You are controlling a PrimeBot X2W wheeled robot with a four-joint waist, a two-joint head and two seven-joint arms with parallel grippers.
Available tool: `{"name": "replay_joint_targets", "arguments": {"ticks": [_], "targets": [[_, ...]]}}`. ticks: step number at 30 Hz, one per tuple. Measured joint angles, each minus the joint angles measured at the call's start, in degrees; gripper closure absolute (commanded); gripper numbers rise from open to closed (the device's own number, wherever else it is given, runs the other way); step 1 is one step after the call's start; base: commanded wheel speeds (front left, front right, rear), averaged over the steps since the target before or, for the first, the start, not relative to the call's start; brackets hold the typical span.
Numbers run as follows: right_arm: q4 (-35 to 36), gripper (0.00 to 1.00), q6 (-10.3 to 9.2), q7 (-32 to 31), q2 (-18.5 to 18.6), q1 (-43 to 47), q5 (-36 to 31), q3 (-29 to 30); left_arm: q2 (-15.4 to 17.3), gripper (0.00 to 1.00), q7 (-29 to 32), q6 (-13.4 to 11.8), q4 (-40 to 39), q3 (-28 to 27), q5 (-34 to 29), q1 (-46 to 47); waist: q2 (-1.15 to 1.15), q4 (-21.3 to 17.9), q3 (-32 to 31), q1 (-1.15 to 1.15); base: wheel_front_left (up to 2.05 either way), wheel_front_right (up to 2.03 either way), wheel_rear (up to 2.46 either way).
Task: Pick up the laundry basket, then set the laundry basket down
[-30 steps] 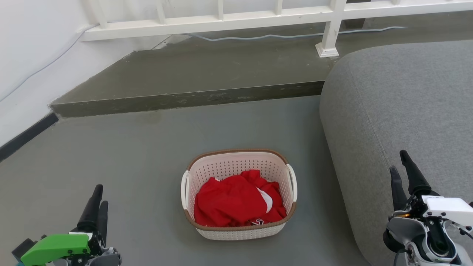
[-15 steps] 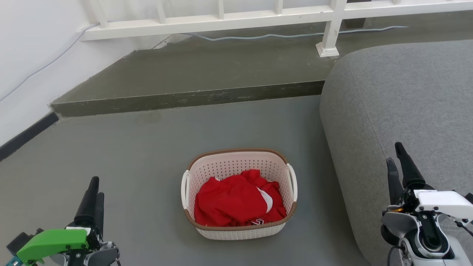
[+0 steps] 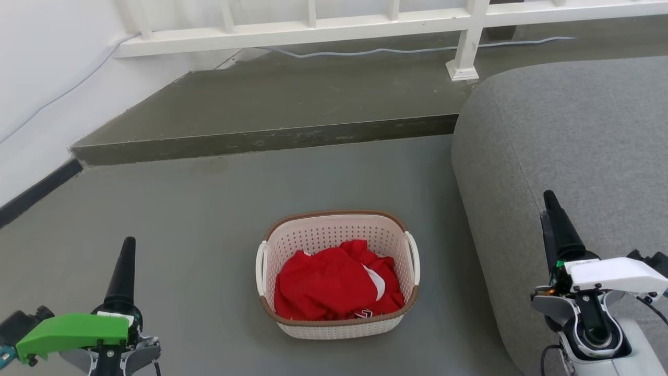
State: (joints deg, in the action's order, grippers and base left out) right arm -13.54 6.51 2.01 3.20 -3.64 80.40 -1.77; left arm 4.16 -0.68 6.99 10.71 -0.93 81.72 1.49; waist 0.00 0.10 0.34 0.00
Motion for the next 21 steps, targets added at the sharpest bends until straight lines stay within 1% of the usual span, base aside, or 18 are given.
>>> {"name": "replay_joint_targets", "arguments": {"ticks": [7,15,17,19,21], "targets": [[0.1,0.0,0.01,1.3,0.3,-0.7,-5.5,-1.7,2.1,0.0,-2.0,0.0,-0.3,2.2,-6.4,0.0,0.0,-0.1,-0.1,0.0,0.0,0.0,0.0],[0.5,0.0,-0.07,2.7,1.1,-1.3,-15.2,-2.9,4.1,0.0,-3.9,0.0,-0.2,3.4,-15.4,0.0,0.0,-0.2,-0.1,0.0,0.0,0.0,0.0],[0.5,0.0,-0.58,3.1,1.2,-1.5,-17.7,-3.6,4.7,0.0,-4.4,0.0,-0.2,3.8,-18.1,0.0,0.0,-0.3,0.0,0.0,0.0,0.0,0.0],[0.5,0.0,-0.65,3.6,1.3,-1.8,-19.8,-4.1,5.0,0.0,-4.7,0.0,-0.2,4.4,-20.2,0.0,0.0,-0.3,0.0,0.0,0.0,0.0,0.0],[0.6,0.0,-1.34,4.0,1.6,-1.8,-22.5,-4.8,5.1,0.0,-5.0,0.0,-0.2,5.0,-22.6,0.0,0.0,-0.3,0.0,0.0,0.0,0.0,0.0]]}}
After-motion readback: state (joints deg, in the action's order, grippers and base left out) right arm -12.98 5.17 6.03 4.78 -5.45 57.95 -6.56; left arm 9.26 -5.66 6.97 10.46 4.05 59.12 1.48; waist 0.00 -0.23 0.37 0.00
